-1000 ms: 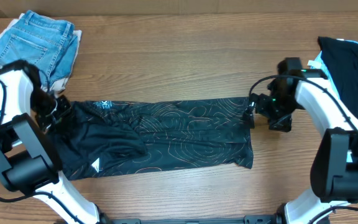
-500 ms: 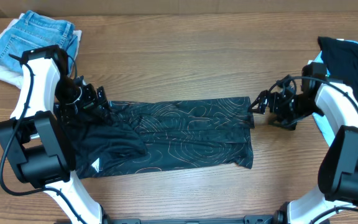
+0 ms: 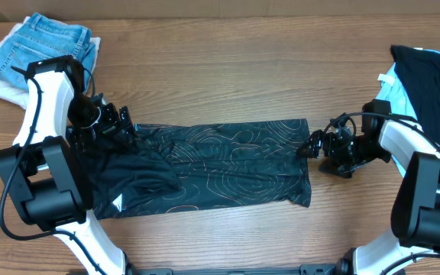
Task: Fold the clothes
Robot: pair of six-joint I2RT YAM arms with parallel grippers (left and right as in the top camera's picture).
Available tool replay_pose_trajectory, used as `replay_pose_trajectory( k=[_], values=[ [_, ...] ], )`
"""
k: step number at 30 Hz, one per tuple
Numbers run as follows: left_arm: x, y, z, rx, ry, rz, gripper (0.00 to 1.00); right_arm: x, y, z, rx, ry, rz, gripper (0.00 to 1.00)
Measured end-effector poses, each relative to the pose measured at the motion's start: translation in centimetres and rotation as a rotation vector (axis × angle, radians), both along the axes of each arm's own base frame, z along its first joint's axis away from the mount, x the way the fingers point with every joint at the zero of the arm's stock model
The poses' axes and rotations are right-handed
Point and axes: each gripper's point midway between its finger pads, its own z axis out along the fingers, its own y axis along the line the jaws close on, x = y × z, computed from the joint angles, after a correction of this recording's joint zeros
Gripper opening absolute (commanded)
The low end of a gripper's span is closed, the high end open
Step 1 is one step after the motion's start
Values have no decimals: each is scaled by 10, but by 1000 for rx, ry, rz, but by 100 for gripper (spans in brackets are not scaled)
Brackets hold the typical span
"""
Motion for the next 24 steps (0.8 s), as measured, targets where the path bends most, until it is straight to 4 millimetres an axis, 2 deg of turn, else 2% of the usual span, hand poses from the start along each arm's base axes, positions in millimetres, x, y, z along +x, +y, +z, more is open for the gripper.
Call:
replay_pose_trajectory(
  k=[6, 10, 11, 13, 15, 20, 21, 24],
  values=[
    [-1, 0, 0, -1, 3, 0, 100, 5, 9, 0, 50, -37, -43, 98],
    [-1, 0, 0, -1, 3, 0, 100, 3, 24, -1, 72, -38, -30, 86],
    [-1, 0, 0, -1, 3, 0, 100, 2, 27, -2, 76, -35, -24, 76],
    [-1, 0, 0, -1, 3, 0, 100, -4, 38, -5, 73, -7, -11, 66],
    [-1, 0, 0, -1, 3, 0, 100, -8, 42, -9, 63, 17, -12, 51],
    [-1, 0, 0, -1, 3, 0, 100, -10, 42, -20, 0, 60, -42, 7],
    [-1, 0, 0, -1, 3, 0, 100, -10, 41, -22, -8, 63, -47, 4],
    [-1, 0, 0, -1, 3, 0, 100, -9, 38, -26, -24, 77, -74, 4]
  ],
)
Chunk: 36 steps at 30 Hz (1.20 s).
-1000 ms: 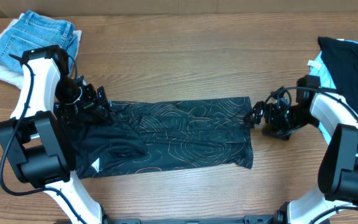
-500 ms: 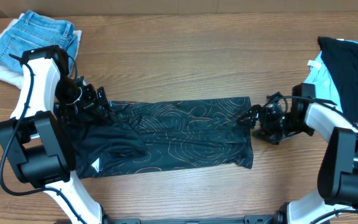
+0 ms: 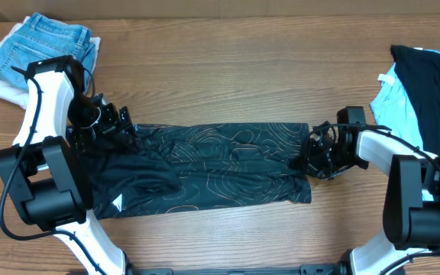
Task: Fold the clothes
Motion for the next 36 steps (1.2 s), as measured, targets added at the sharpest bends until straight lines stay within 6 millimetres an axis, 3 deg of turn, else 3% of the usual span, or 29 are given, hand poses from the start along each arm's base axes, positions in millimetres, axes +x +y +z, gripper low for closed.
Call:
replay_pose_trajectory(
  k=[6, 14, 17, 23, 28, 36],
  values=[
    [0, 0, 0, 0, 0, 0, 100, 3, -10, -1, -21, 46, -82, 4],
    [0, 0, 0, 0, 0, 0, 100, 13, -80, 4, -193, 124, -257, 4],
    [0, 0, 0, 0, 0, 0, 100, 18, -97, 13, -259, 140, -276, 4],
    [0, 0, 0, 0, 0, 0, 100, 32, -108, 38, -368, 133, -257, 4],
    [0, 0, 0, 1, -1, 0, 100, 33, -92, 58, -468, 79, -180, 4],
    [1, 0, 0, 1, -4, 0, 100, 29, -22, 65, -552, -10, 14, 4]
  ],
)
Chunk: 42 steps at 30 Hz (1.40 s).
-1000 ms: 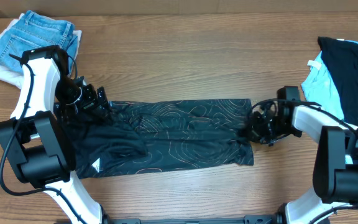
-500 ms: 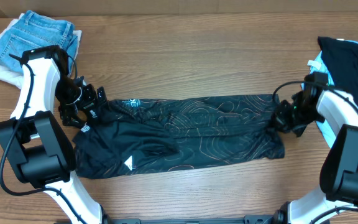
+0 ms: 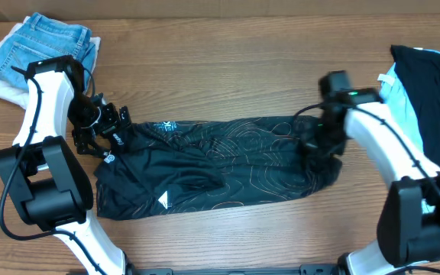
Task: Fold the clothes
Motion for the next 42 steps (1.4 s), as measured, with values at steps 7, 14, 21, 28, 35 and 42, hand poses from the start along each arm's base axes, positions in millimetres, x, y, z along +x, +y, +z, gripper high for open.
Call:
replay_pose_trajectory(
  k=[7, 14, 21, 28, 35, 42],
  values=[
    [0, 0, 0, 0, 0, 0, 100, -21, 70, -7, -4, -15, 131, 6],
    [0, 0, 0, 0, 0, 0, 100, -46, 120, -15, -5, -6, 208, 20],
    [0, 0, 0, 0, 0, 0, 100, -61, 157, -30, 1, -6, 233, 16],
    [0, -2, 0, 0, 0, -6, 100, -74, 119, -9, -178, 78, 191, 60],
    [0, -2, 0, 0, 0, -6, 100, -3, 66, 42, -188, -60, 24, 73],
    [0, -2, 0, 0, 0, -6, 100, 38, 4, 37, -48, -92, -77, 67]
  ],
)
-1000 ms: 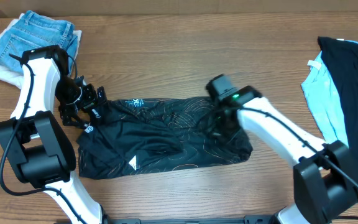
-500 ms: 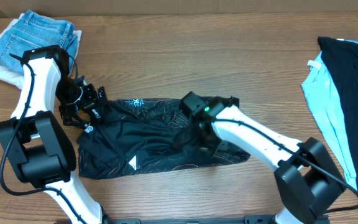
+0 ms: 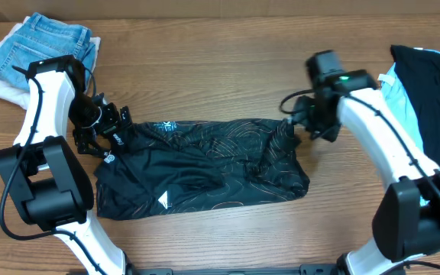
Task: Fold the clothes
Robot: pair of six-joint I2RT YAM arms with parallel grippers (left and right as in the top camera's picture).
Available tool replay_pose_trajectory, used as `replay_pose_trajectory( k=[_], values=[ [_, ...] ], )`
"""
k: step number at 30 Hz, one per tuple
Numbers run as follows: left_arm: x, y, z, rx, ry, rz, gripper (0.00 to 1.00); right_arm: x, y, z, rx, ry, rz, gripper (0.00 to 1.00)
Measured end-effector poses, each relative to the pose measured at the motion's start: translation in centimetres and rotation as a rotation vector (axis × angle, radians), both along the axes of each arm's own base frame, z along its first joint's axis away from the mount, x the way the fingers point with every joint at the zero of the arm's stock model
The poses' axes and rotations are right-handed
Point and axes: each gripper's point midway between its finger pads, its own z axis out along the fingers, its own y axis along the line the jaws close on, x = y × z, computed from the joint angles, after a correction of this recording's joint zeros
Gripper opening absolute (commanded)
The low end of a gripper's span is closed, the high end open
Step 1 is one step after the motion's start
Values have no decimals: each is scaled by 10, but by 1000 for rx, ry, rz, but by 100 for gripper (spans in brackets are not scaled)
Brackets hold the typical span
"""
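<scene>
A black garment with thin curved line patterns (image 3: pixel 205 172) lies spread across the middle of the table. My left gripper (image 3: pixel 123 130) is at its upper left corner, and the cloth bunches toward the fingers, so it looks shut on the cloth. My right gripper (image 3: pixel 290 124) is at the upper right corner. Creases run up to it from the cloth, so it too looks shut on the fabric, holding that corner drawn in over the garment. A small white logo (image 3: pixel 163 200) shows near the garment's lower left.
Folded blue jeans (image 3: pixel 52 42) rest on a white cloth at the far left corner. A black garment (image 3: pixel 430 84) over a light blue one (image 3: pixel 392 99) lies at the right edge, close behind my right arm.
My right gripper has moved left and slightly away from me, pulling the garment's right end inward from about the table's right third. The left gripper has stayed put.
The garment first lay flat with my left gripper at its left corner and my right gripper open just off its right edge. The right gripper then reached the right edge, later held it stretched rightward, and now carries that corner back leftward.
</scene>
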Motion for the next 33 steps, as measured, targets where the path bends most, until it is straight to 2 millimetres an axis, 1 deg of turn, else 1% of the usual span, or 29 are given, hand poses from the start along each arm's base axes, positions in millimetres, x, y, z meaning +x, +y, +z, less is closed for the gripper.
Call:
replay_pose_trajectory(
  k=[2, 4, 6, 9, 11, 12, 13, 15, 19, 22, 26, 33],
  values=[
    [0, 0, 0, 0, 0, 0, 100, -1, -8, -10, 39, 17, 4, 66],
    [0, 0, 0, 0, 0, 0, 100, -3, -10, -22, 74, 25, 25, 65],
    [0, 0, 0, 0, 0, 0, 100, -5, -6, -35, 107, 32, 60, 65],
    [0, 0, 0, 0, 0, 0, 100, -10, 5, -54, 169, 34, 109, 64],
    [0, 0, 0, 0, 0, 0, 100, -12, 11, -60, 201, 30, 132, 61],
    [0, 0, 0, 0, 0, 0, 100, -13, 15, -62, 224, 24, 146, 58],
    [0, 0, 0, 0, 0, 0, 100, -14, 20, -65, 253, 17, 162, 50],
    [0, 0, 0, 0, 0, 0, 100, -17, 25, -69, 288, 14, 175, 41],
    [0, 0, 0, 0, 0, 0, 100, -23, 29, -74, 317, 23, 188, 19],
    [0, 0, 0, 0, 0, 0, 100, -19, 32, -73, 328, 5, 190, 4],
    [0, 0, 0, 0, 0, 0, 100, -10, 35, -71, 345, -27, 175, 4],
    [0, 0, 0, 0, 0, 0, 100, -9, 49, -62, 439, -33, 175, 4]
  ],
)
